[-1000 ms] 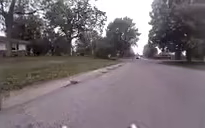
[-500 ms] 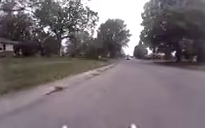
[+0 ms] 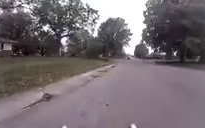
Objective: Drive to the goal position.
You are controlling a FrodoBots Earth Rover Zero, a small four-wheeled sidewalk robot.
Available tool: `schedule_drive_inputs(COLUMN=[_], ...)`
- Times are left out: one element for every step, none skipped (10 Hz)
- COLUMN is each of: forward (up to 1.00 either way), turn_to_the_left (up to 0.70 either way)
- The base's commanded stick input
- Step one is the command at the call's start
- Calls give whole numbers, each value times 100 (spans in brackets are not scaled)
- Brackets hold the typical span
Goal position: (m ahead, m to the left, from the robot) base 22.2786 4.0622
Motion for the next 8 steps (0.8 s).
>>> schedule_drive_inputs(forward=[100,100,100,100,100,100,100,100], turn_to_the_left=[0,0,0,0,0,0,0,0])
